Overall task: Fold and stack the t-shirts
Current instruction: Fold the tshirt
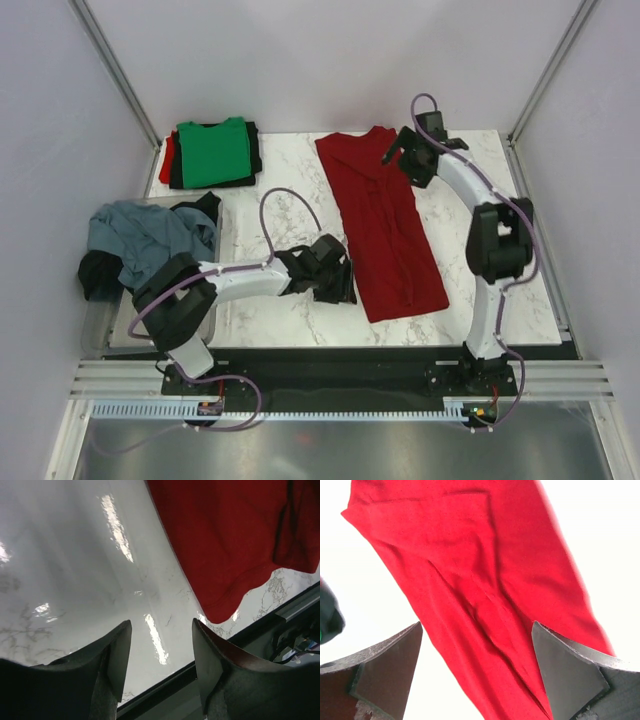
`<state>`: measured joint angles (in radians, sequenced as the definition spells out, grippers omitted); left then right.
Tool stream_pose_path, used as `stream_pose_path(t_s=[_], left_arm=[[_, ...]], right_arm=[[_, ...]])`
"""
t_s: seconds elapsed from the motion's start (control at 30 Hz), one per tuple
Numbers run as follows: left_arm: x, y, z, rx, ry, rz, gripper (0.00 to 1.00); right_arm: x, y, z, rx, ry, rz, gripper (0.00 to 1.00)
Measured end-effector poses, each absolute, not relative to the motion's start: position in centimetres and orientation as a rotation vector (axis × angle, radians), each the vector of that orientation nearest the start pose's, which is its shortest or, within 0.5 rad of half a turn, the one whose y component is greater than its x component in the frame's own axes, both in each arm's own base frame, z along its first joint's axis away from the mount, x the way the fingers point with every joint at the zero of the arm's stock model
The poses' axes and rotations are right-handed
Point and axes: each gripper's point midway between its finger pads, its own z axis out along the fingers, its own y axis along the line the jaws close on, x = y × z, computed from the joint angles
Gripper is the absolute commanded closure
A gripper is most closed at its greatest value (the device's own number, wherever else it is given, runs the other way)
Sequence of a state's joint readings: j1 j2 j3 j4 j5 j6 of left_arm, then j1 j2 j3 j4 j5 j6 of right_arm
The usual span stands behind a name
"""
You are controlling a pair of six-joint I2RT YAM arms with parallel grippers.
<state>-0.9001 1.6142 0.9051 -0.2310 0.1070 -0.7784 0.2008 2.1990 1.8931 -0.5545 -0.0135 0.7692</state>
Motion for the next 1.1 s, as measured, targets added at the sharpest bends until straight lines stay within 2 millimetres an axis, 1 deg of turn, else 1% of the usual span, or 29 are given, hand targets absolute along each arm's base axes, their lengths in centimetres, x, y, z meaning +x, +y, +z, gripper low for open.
stream_pose_path(t_s=[0.07,0.17,0.2,0.23,0.3,0.33,0.37,0.4,0.47,0.5,0.53,0.57,0.6,0.7,0.77,0.83,0.9,0.97,1.0,1.03,1.07,1.1], left_arm=[[19.1,-33.6,3.8,0.227,2.720,-0.744,0.41],[17.5,-35.9,2.8,0.288,2.743,-0.758,0.41],[17.0,-36.7,2.8,0.300,2.744,-0.771,0.41],[16.8,-37.5,2.9,0.309,2.740,-0.782,0.41],[16.2,-38.8,2.9,0.318,2.735,-0.806,0.40],[16.0,-39.4,2.9,0.318,2.734,-0.817,0.41],[15.8,-39.8,2.9,0.316,2.730,-0.823,0.41],[15.6,-40.1,2.9,0.310,2.730,-0.825,0.48],[15.6,-40.6,2.6,0.296,2.730,-0.825,0.60],[15.5,-40.8,2.5,0.284,2.737,-0.828,0.75],[15.5,-41.0,2.3,0.269,2.740,-0.829,0.82],[15.6,-41.1,2.0,0.259,2.745,-0.821,0.87],[15.5,-41.1,1.9,0.247,2.753,-0.824,0.92],[15.7,-41.0,1.9,0.228,2.751,-0.815,0.97],[15.8,-40.4,2.1,0.215,2.742,-0.776,0.98],[15.6,-38.5,2.2,0.197,2.740,-0.712,0.97],[15.3,-36.2,2.7,0.178,2.735,-0.650,0.96],[15.0,-34.4,3.4,0.157,2.724,-0.617,0.95],[14.8,-33.6,3.9,0.147,2.713,-0.614,0.91],[14.6,-32.8,4.2,0.136,2.708,-0.607,0.88],[14.4,-32.4,4.4,0.127,2.704,-0.608,0.74],[14.2,-31.9,4.5,0.119,2.702,-0.610,0.64]], right_arm=[[52.5,11.9,13.2,0.693,2.354,0.428,0.02],[48.3,6.4,17.1,0.750,2.279,0.398,0.02],[47.1,5.0,17.8,0.768,2.261,0.385,0.02],[45.6,3.0,18.4,0.797,2.237,0.365,0.02],[43.2,1.1,18.5,0.827,2.224,0.334,0.02],[41.9,0.7,18.2,0.829,2.231,0.323,0.02],[40.6,0.8,17.7,0.823,2.250,0.317,0.02],[39.5,1.1,17.1,0.811,2.274,0.316,0.02],[37.5,1.8,15.8,0.788,2.317,0.315,0.02],[36.6,2.1,15.1,0.781,2.339,0.318,0.02],[35.6,2.3,14.3,0.775,2.364,0.317,0.02],[34.4,2.5,13.3,0.775,2.394,0.315,0.02],[33.7,2.5,12.5,0.778,2.414,0.310,0.02],[31.0,2.8,10.2,0.792,2.477,0.307,0.02],[29.2,2.9,9.0,0.799,2.506,0.305,0.02],[27.5,3.2,8.3,0.798,2.526,0.307,0.02],[25.8,3.9,7.6,0.782,2.547,0.314,0.02],[24.2,5.4,6.9,0.734,2.578,0.338,0.02],[23.3,6.0,6.5,0.727,2.589,0.350,0.02],[22.4,7.3,6.1,0.677,2.614,0.373,0.02],[21.3,8.3,5.6,0.649,2.638,0.395,0.02],[20.4,9.2,5.2,0.626,2.659,0.410,0.03]])
